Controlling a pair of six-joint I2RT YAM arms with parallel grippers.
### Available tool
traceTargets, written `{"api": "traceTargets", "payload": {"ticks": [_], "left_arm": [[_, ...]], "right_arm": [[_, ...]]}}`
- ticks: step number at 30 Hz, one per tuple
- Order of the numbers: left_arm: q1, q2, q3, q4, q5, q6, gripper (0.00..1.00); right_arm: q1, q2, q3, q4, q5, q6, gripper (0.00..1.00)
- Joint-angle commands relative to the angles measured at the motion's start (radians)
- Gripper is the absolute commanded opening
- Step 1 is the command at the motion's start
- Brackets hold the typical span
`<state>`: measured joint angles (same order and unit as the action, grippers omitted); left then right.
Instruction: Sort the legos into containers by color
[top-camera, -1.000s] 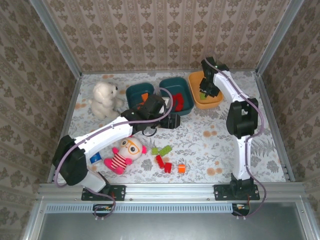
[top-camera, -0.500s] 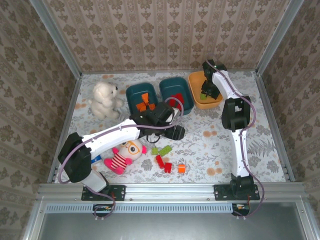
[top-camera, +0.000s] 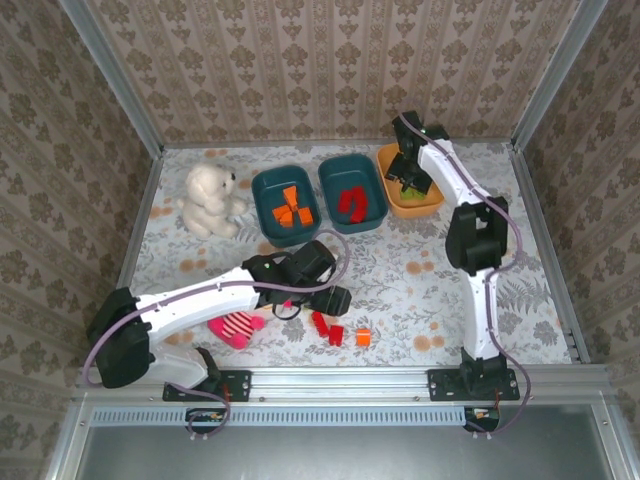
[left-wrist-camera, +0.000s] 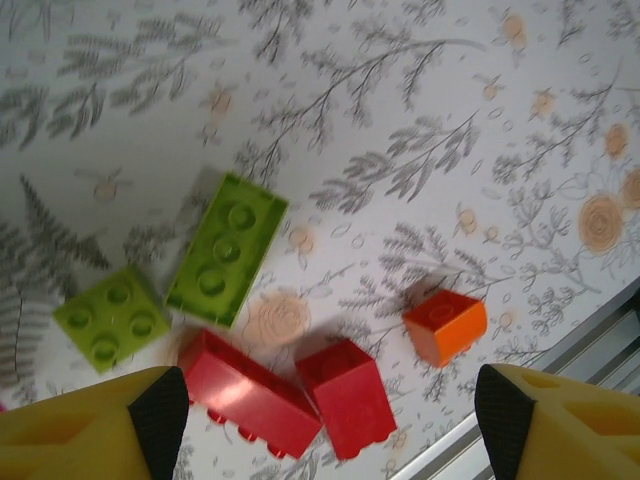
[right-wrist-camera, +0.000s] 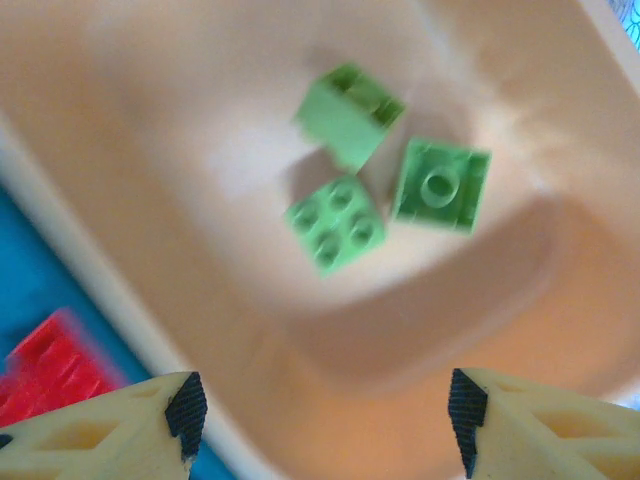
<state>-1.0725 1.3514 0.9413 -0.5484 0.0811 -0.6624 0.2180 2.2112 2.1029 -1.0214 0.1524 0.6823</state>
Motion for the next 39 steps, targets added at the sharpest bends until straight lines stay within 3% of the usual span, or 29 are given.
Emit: {"api": "traceTargets", "payload": {"ticks": [1, 4, 10, 15, 19, 25, 39], "left_arm": [[-0.042, -0.039, -0.035, -0.039, -0.045, -0.102, 0.79], [-0.123, -0.013, 0.0, -0.037, -0.078, -0.052, 0.79], [-0.236, 0.213, 0.172, -0.088, -0.08, 0.084, 0.79], [-0.276, 0.376, 0.295, -0.115, -0.055, 0.215, 0.78], [-0.279, 0.457, 0.356, -0.166, -0.053, 0.295, 0.79], [-0.289, 0.527, 0.398, -0.229, -0.056, 0.421, 0.81], [-0.306, 0.647, 0.433, -0.244, -0.178, 0.582, 0.79]], "right_arm": [[0.055, -0.255, -0.216, 0.148, -0.05, -0.039, 0.67], [0.09, -0.429, -0.472, 0.242, -0.09, -0.032, 0.66], [0.103, -0.775, -0.837, 0.279, -0.181, -0.021, 0.66], [0.121, -1.075, -0.982, 0.185, -0.196, 0.024, 0.7], [0.121, -1.228, -0.966, 0.05, -0.162, 0.05, 0.73], [0.112, -1.295, -0.876, -0.064, -0.131, 0.052, 0.77], [0.112, -1.287, -0.873, -0.065, -0.149, 0.074, 0.77]]}}
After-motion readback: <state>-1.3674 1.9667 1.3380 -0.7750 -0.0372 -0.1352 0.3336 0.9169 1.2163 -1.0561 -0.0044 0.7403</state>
